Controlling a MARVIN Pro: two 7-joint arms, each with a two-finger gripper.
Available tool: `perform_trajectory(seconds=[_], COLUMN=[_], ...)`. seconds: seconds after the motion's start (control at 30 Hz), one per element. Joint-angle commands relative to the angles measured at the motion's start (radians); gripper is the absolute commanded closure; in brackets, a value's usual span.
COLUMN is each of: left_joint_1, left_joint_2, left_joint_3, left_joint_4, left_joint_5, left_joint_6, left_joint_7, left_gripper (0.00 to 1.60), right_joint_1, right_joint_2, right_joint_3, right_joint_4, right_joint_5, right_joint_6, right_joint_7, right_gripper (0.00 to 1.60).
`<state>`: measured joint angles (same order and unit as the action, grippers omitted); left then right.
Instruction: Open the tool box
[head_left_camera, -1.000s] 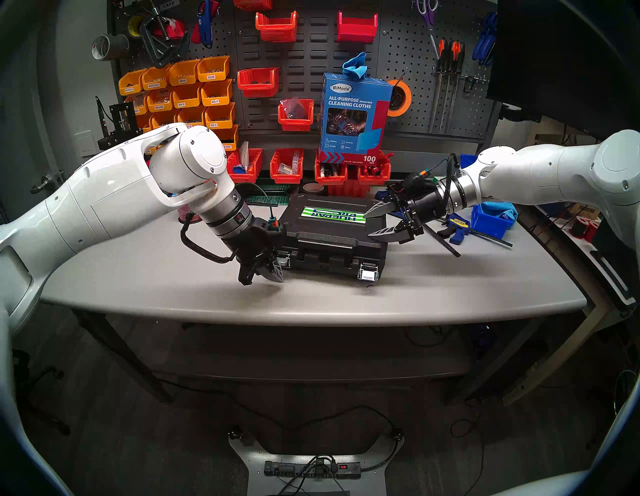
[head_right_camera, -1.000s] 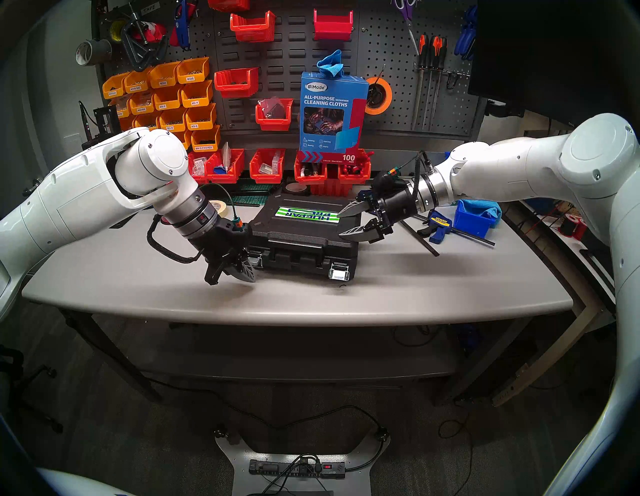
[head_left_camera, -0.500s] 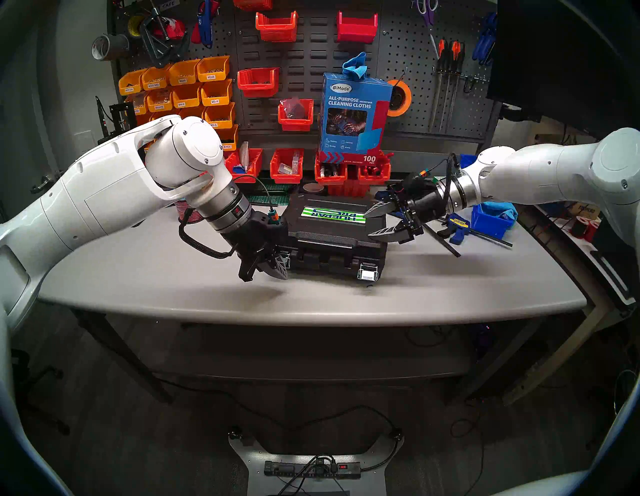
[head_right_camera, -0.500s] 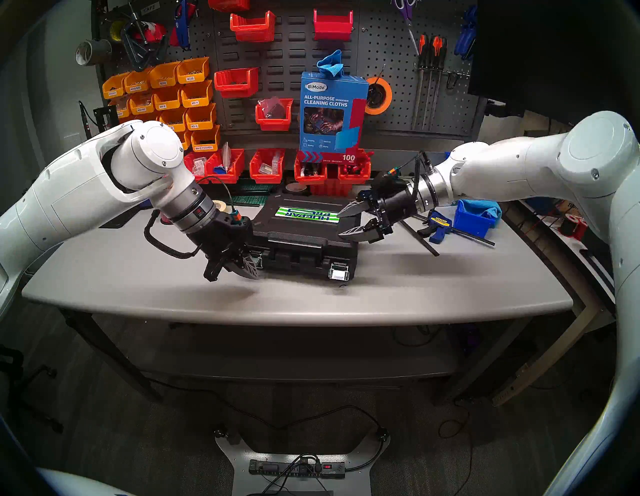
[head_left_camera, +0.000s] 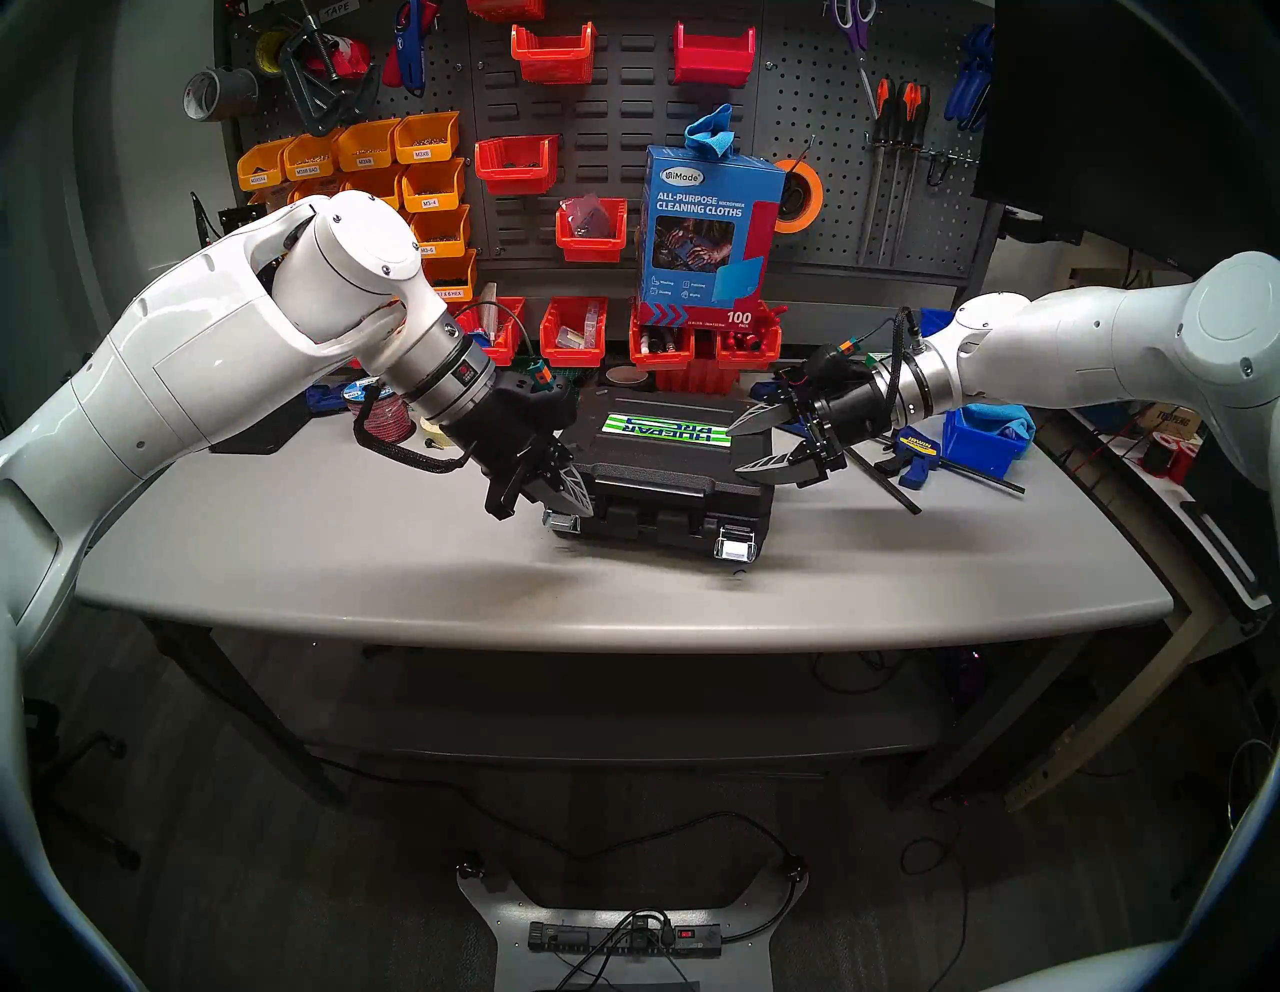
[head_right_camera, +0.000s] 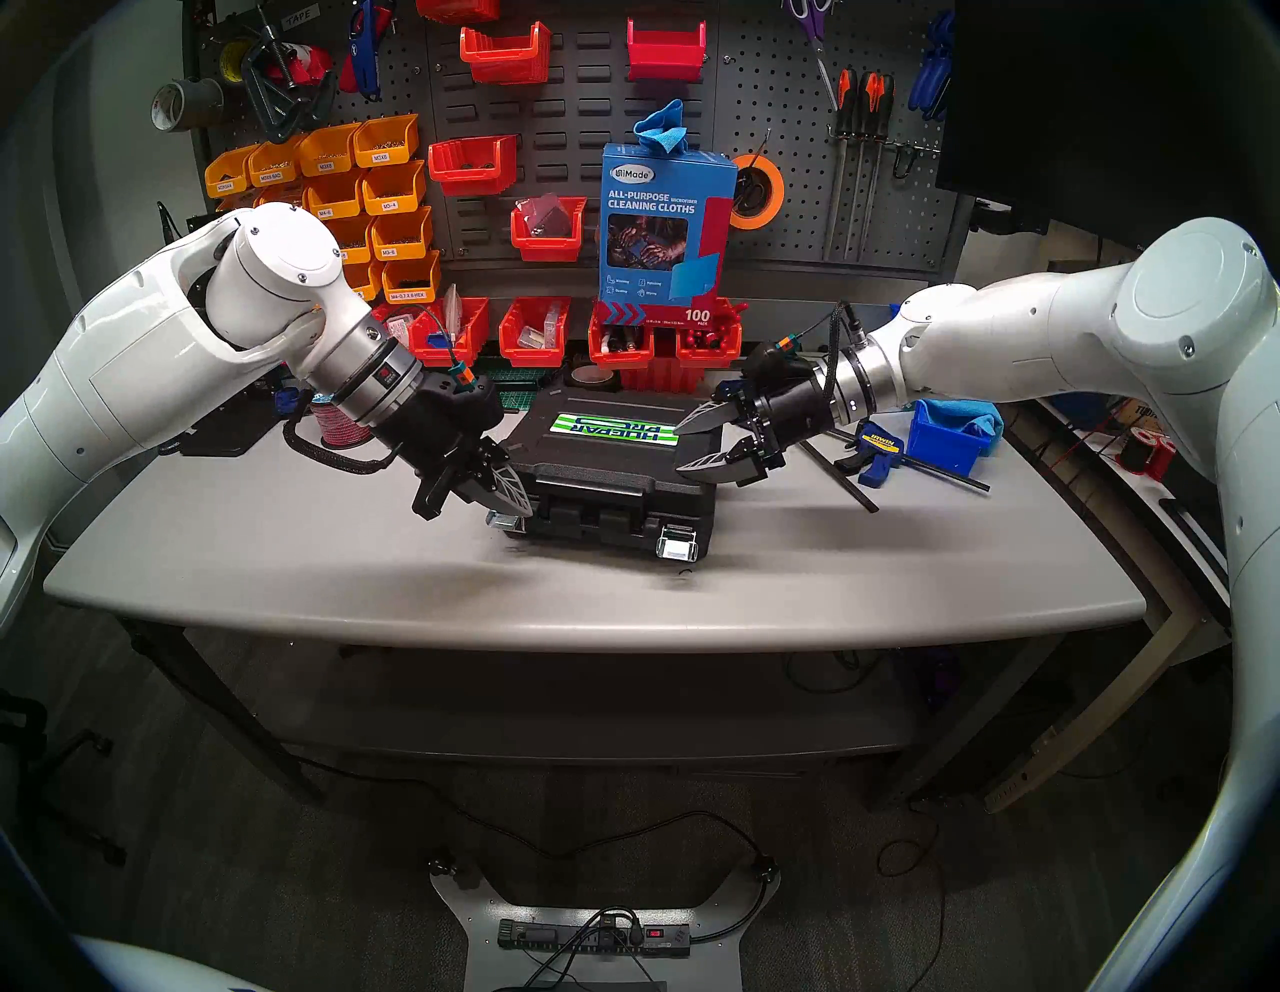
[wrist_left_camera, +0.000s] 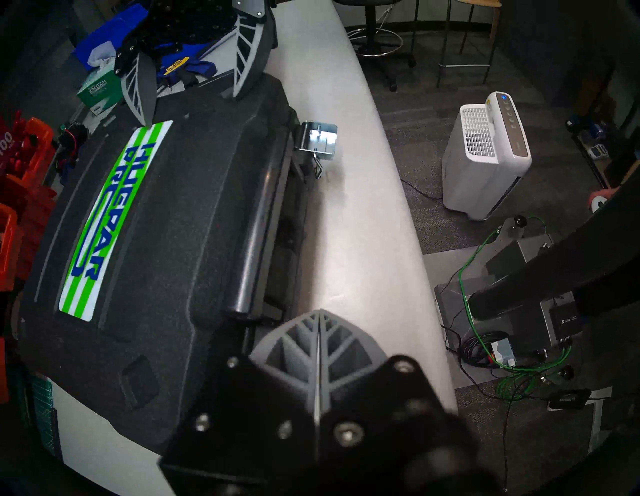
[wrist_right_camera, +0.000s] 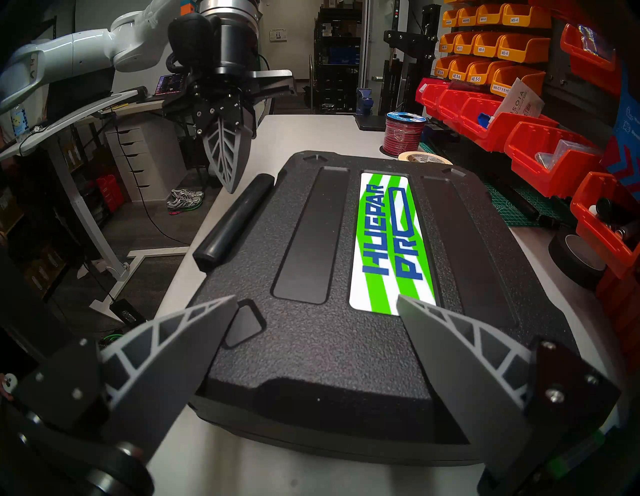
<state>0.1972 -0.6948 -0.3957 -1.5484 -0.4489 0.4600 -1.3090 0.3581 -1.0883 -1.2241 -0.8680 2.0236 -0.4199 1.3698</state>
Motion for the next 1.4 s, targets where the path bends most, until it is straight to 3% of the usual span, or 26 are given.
perform_trajectory(seconds=[0.0,0.33,0.67,1.37], left_joint_1=[0.017,0.077,0.119,0.113], left_joint_2=[-0.026,-0.063,-0.112,-0.119], left_joint_3=[-0.046,-0.081,-0.106,-0.139], left_joint_4=[0.066,0.155,0.243,0.259], left_joint_5=[-0.052,-0.111,-0.171,-0.204], left_joint_6=[-0.01,-0.057,-0.098,-0.138], left_joint_7=[0.056,0.135,0.164,0.146], left_gripper=[1.6,1.6,1.6,1.6], right_joint_1=[-0.071,-0.068,-0.066,-0.059], right_joint_2=[-0.015,-0.023,-0.032,-0.05], right_joint_3=[-0.06,-0.076,-0.096,-0.135], right_joint_4=[-0.03,-0.03,-0.03,-0.03], right_joint_5=[-0.052,-0.034,-0.014,0.027], right_joint_6=[-0.003,-0.008,-0.014,-0.035], right_joint_7=[0.003,0.002,0.005,0.013], right_gripper=[0.0,0.0,0.0,0.0])
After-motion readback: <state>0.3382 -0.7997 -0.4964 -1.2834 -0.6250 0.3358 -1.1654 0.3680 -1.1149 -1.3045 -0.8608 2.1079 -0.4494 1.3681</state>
